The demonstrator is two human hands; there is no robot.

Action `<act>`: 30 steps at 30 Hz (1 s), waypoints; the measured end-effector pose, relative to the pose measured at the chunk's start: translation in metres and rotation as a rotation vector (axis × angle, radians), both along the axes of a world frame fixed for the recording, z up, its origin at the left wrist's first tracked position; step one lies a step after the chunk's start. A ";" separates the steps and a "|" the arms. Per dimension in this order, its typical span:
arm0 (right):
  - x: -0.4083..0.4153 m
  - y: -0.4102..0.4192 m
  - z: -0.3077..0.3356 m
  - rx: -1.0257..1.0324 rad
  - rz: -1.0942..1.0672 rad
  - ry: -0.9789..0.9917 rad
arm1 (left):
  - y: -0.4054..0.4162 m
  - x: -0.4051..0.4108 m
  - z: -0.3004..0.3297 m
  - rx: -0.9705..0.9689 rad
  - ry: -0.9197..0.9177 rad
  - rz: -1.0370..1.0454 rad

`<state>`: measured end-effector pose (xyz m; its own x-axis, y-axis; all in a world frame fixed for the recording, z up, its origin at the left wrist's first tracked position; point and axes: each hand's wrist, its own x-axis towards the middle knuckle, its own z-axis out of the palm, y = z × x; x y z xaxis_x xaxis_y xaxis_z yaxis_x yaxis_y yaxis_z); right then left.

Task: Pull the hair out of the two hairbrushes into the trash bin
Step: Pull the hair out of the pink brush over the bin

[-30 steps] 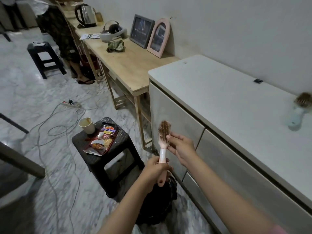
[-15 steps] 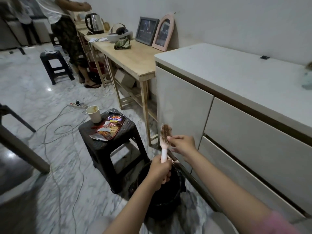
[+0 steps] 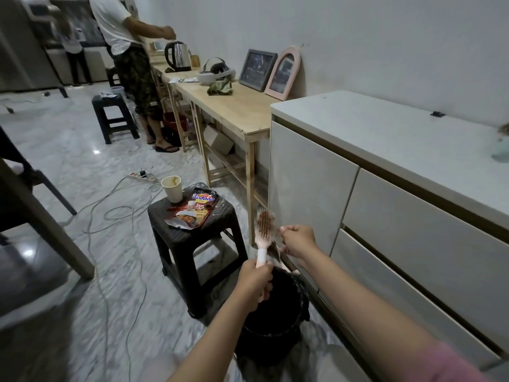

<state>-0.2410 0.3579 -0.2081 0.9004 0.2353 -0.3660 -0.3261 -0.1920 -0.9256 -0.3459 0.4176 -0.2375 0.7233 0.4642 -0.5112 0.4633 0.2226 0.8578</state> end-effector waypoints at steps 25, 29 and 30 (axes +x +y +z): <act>0.054 -0.066 -0.014 0.618 -0.387 0.218 | 0.087 -0.022 -0.031 -0.121 0.099 0.603; 0.053 -0.056 -0.019 0.363 -0.332 0.090 | 0.085 -0.020 -0.029 -0.072 0.120 0.559; 0.052 -0.052 -0.022 0.268 -0.289 0.065 | 0.081 -0.019 -0.028 -0.061 0.114 0.524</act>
<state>-0.1887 0.3062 -0.2304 0.9206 0.0707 -0.3842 -0.3906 0.1617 -0.9062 -0.3651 0.4988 -0.2651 0.3415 0.7149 -0.6102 0.3663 0.4967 0.7869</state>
